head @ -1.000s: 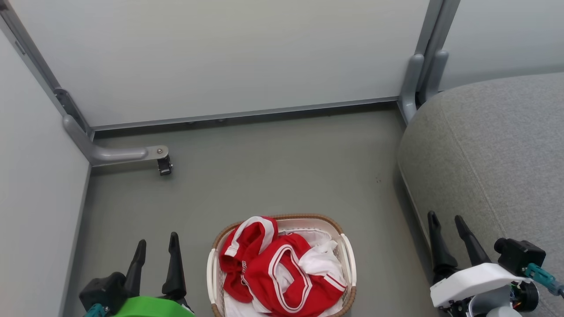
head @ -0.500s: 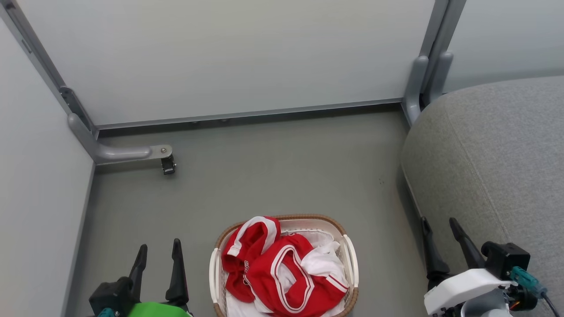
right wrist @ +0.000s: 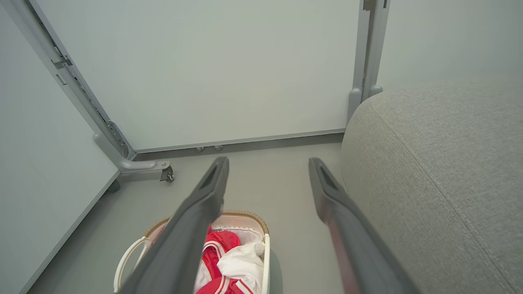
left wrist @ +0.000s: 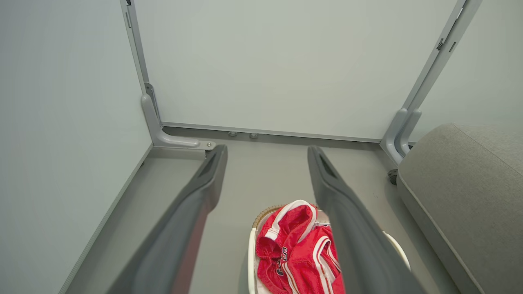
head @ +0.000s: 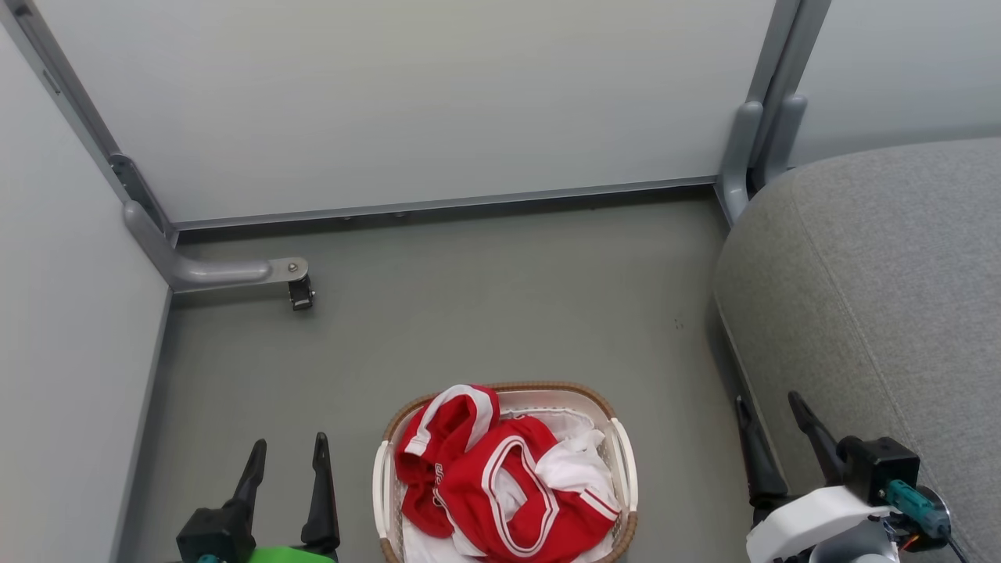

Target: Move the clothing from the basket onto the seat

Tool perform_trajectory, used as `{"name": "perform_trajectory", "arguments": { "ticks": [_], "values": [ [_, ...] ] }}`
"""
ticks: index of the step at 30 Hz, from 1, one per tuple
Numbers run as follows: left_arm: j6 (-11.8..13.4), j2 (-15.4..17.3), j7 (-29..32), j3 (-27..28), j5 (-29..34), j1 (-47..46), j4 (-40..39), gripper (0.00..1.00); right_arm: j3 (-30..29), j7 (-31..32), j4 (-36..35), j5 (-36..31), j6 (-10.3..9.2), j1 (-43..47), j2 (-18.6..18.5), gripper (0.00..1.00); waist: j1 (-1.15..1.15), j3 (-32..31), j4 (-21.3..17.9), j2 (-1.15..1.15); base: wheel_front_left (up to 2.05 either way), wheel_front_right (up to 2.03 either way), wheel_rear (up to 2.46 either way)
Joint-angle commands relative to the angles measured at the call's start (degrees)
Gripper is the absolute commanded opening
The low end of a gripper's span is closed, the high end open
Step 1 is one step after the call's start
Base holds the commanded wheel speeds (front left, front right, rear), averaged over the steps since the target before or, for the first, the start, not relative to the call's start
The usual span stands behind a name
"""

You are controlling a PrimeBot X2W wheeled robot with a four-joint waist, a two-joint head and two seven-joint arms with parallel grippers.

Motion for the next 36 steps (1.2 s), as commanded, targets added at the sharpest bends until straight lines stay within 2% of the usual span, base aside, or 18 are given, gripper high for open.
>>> {"name": "perform_trajectory", "arguments": {
  "ticks": [1, 8, 36],
  "values": [
    [0.4, 0.4, -0.4, -0.3, 1.0, 0.9, 0.0, 1.00, 0.1, -0.4, 0.1, -1.3, 0.00, -0.1, -0.4, 1.00, 0.00, 0.0, 0.0, 0.00, 0.00, 0.00, 0.00],
    [0.4, 0.4, -1.2, -0.8, 3.6, 1.3, 0.6, 1.00, 0.3, -1.2, 0.5, -3.9, 0.00, 0.6, -0.4, 1.00, 0.00, -0.2, 0.2, 0.00, 0.00, 0.00, 0.00],
    [0.4, 0.4, -1.1, -0.8, 3.1, 1.7, 1.1, 1.00, 0.3, -1.1, 0.5, -3.9, 0.00, 1.1, -0.4, 1.00, 0.00, -0.1, 0.1, 0.00, 0.00, 0.00, 0.00]
  ]
}}
